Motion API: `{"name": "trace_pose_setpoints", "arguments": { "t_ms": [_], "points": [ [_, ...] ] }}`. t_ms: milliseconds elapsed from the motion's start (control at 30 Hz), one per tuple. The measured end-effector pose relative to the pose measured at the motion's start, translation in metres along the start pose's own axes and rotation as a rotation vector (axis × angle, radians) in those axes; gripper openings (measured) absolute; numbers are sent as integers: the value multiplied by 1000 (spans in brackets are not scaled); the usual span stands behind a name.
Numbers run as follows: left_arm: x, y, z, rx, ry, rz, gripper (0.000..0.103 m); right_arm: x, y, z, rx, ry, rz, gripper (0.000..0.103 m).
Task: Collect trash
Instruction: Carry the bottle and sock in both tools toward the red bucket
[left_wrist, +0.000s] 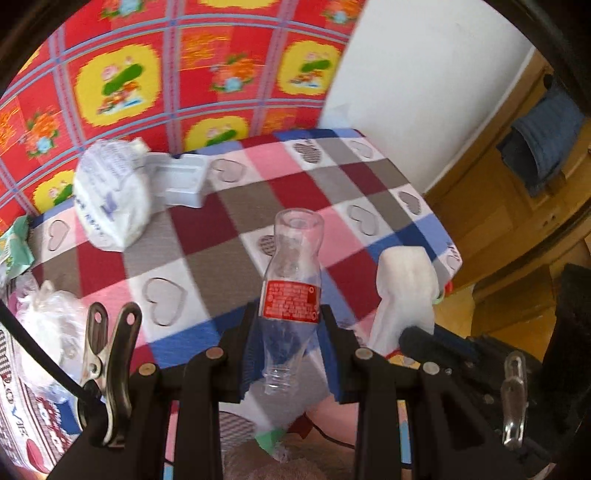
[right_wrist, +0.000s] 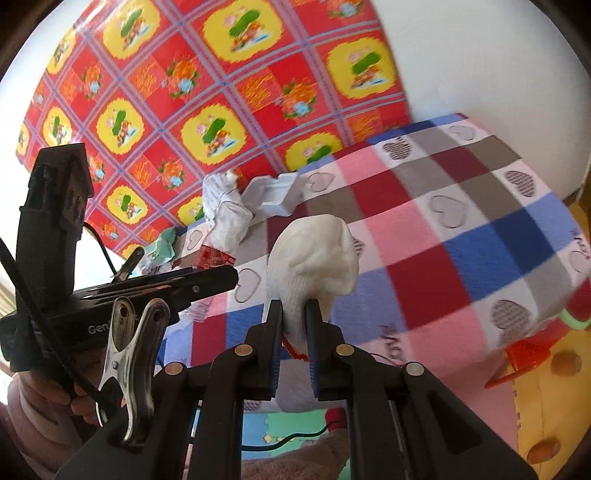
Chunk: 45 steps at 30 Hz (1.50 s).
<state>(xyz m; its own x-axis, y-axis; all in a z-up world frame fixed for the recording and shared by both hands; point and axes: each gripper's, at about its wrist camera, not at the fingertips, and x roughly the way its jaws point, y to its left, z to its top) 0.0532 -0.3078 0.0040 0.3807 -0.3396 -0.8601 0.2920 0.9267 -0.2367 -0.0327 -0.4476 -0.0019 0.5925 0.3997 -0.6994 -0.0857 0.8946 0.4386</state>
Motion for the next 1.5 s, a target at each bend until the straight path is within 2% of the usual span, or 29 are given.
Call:
{"name": "trace_pose_setpoints", "arguments": {
  "t_ms": [500, 833, 1133, 1500],
  "points": [
    [16, -105, -19, 47, -4, -45, 32, -87, -76, -15, 21, -109, -65, 13],
    [22, -147, -25, 73, -3, -28, 32, -129, -123, -25, 66, -159, -100, 13],
    [38, -198, -13, 155, 10, -67, 32, -156, -166, -30, 140, -195, -149, 13],
    [90, -281, 26, 271, 30, -180, 32, -178, -237, -23, 224, -207, -243, 13]
  ]
}}
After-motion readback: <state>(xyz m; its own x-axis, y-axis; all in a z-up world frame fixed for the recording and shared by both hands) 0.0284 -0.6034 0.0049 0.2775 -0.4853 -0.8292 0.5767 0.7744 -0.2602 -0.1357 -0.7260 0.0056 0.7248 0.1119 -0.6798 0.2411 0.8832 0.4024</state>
